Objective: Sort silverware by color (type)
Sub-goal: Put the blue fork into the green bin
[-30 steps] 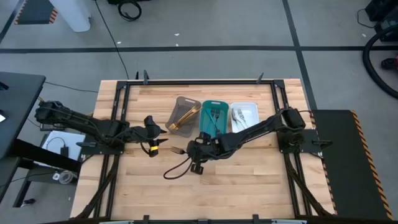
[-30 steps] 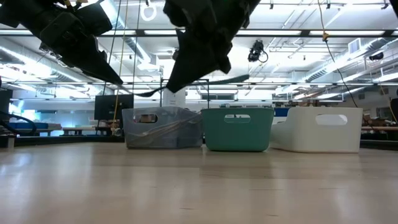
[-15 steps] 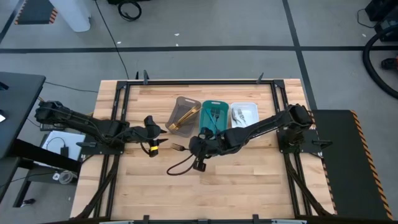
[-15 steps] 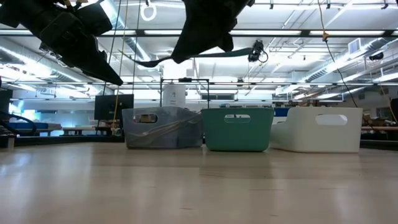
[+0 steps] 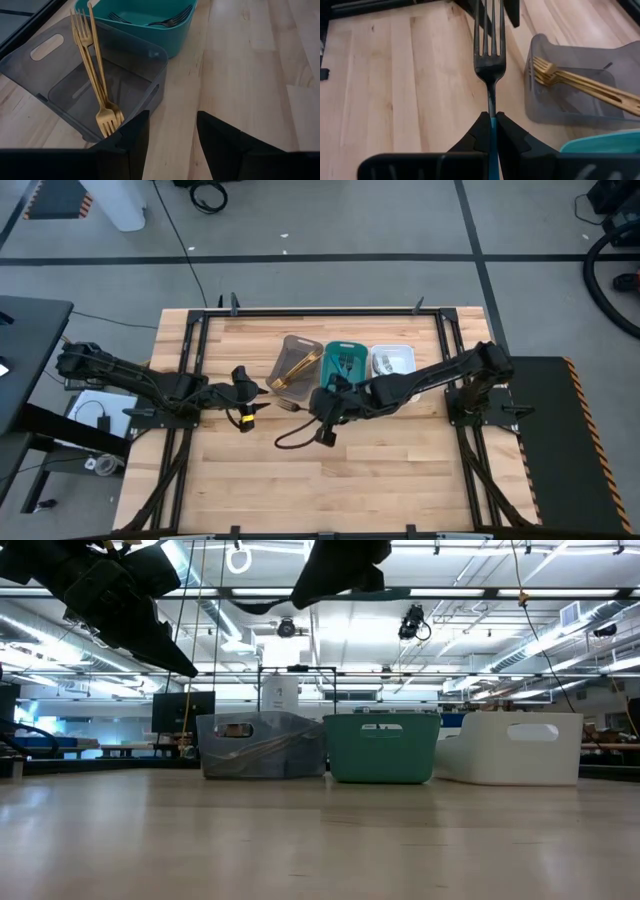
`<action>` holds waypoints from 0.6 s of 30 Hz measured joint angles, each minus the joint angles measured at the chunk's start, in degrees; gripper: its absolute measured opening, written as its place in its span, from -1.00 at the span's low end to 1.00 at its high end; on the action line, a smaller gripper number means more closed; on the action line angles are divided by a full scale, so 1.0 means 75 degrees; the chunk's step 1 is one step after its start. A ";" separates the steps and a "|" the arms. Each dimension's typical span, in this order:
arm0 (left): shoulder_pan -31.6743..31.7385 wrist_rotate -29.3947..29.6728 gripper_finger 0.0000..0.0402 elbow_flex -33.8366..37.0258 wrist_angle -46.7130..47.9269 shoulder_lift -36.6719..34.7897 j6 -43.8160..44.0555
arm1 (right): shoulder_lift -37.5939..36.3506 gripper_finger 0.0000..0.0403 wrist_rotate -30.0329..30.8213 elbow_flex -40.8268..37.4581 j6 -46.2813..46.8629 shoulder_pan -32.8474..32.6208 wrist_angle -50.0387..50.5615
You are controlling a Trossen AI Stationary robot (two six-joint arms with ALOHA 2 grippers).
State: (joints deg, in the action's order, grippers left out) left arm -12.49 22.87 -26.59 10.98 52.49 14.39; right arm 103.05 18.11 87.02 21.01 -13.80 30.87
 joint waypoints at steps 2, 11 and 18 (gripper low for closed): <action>0.0000 0.0000 -0.14 0.0000 0.0000 0.0000 0.0000 | -0.0057 -0.90 0.0000 0.0000 -0.0022 0.0003 -0.0005; 0.0000 0.0000 -0.14 0.0000 0.0000 0.0000 0.0000 | -0.0074 -0.90 -0.0032 0.0000 -0.0008 0.0006 0.0127; -0.0003 0.0000 -0.14 0.0000 0.0000 0.0000 0.0003 | -0.0074 -0.90 -0.0117 0.0000 0.0041 0.0073 0.0183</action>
State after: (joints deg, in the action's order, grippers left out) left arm -12.51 22.87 -26.59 10.98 52.49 14.41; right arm 102.50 17.23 87.02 21.32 -13.25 32.24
